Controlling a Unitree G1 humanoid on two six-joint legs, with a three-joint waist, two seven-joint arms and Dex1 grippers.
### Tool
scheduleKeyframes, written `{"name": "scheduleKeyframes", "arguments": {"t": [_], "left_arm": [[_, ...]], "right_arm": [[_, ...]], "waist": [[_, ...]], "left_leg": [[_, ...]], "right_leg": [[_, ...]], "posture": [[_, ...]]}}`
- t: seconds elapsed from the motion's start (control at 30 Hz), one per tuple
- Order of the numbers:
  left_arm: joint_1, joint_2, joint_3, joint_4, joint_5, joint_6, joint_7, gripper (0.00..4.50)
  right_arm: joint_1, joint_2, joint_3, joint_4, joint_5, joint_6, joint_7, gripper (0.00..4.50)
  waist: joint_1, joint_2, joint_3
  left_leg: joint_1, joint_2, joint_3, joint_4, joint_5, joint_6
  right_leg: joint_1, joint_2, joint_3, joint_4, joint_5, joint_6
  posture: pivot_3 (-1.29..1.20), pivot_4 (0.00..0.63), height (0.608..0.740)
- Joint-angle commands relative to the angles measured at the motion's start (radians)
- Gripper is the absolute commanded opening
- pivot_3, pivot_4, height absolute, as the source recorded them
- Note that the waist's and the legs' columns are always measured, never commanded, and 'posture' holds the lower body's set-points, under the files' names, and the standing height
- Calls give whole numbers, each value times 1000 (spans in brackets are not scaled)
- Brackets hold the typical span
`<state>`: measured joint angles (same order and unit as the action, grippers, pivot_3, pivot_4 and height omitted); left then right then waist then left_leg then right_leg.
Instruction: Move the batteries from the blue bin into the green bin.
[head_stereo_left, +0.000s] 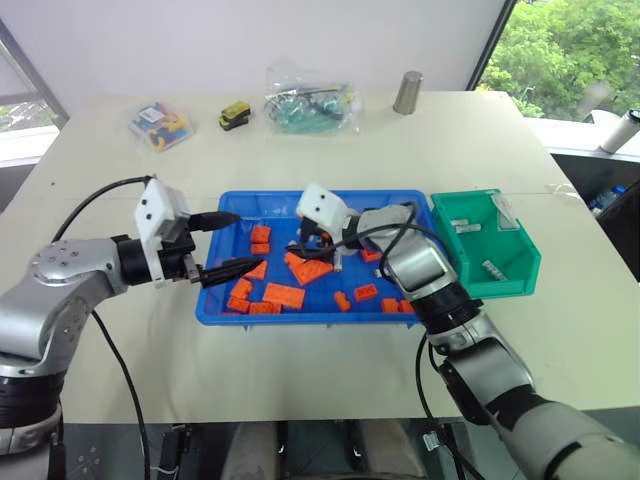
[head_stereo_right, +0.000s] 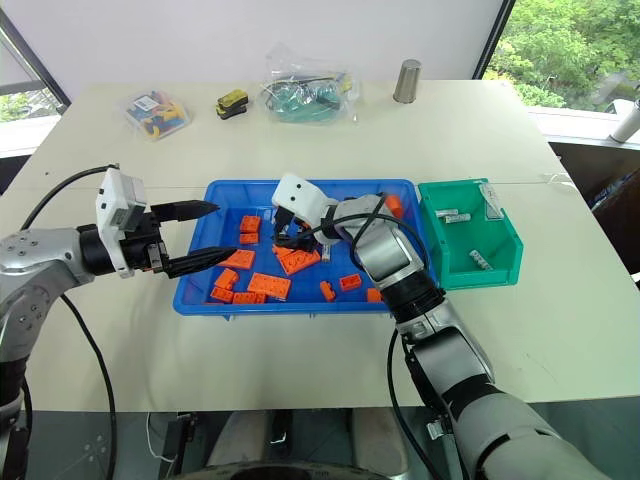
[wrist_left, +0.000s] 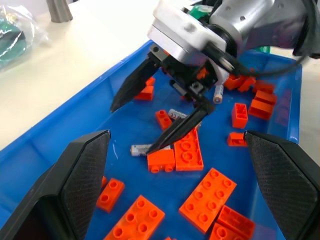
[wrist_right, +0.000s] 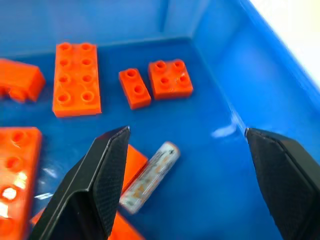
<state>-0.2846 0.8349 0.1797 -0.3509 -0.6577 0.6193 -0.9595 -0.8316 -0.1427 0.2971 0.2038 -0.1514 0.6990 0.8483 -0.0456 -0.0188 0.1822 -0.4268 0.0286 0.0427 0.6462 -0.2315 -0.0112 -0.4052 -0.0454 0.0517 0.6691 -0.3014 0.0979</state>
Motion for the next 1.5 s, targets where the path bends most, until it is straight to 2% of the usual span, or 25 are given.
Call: {"name": "scheduleKeyframes", "arguments": {"t": [0.03, 0.4, 0.63, 0.9, 1.2, 1.5], "left_arm": [[-20, -3, 4, 5, 4, -22, -7, 4500], [-35, -4, 4, 22, 17, -32, -17, 4500], [-25, -8, 1, 16, 32, -47, -17, 4500], [-30, -11, -4, 36, 48, -68, -30, 4500], [-37, -19, -10, 44, 58, -80, -35, 4500], [-45, -14, -3, 44, 55, -72, -39, 4500]], "right_arm": [[-31, 27, -18, 3, 41, 106, -35, 3773], [-68, 58, -30, 160, 102, 97, -117, 3773], [-70, 56, -12, 151, 130, 118, -111, 3773], [-141, 16, -61, 46, 210, 223, -91, 3773], [-102, -78, 15, 121, 165, 93, -88, 3773], [-61, -88, 52, 130, 140, 27, -100, 3773]], "waist": [[1, 0, 0], [0, 0, 0], [0, 0, 0], [1, 0, 0], [1, 0, 0], [0, 0, 0]], "left_leg": [[0, 0, 0, 0, 0, 0], [0, 0, 0, 0, 0, 0], [0, 0, 0, 0, 0, 0], [-1, 0, 0, 0, 0, 0], [-1, -1, 0, 0, 0, 0], [-1, 0, 1, -1, 0, 0]], "right_leg": [[0, 0, 0, 0, 0, 0], [0, 0, 0, 0, 0, 0], [0, 0, 0, 0, 0, 0], [-1, 0, 0, 0, 0, 0], [-1, -1, 0, -2, 0, 0], [-1, 0, 0, -2, 0, 0]], "posture": [[0, 150, 739], [0, 150, 739], [0, 150, 739], [0, 150, 739], [0, 150, 739], [0, 150, 739]]}}
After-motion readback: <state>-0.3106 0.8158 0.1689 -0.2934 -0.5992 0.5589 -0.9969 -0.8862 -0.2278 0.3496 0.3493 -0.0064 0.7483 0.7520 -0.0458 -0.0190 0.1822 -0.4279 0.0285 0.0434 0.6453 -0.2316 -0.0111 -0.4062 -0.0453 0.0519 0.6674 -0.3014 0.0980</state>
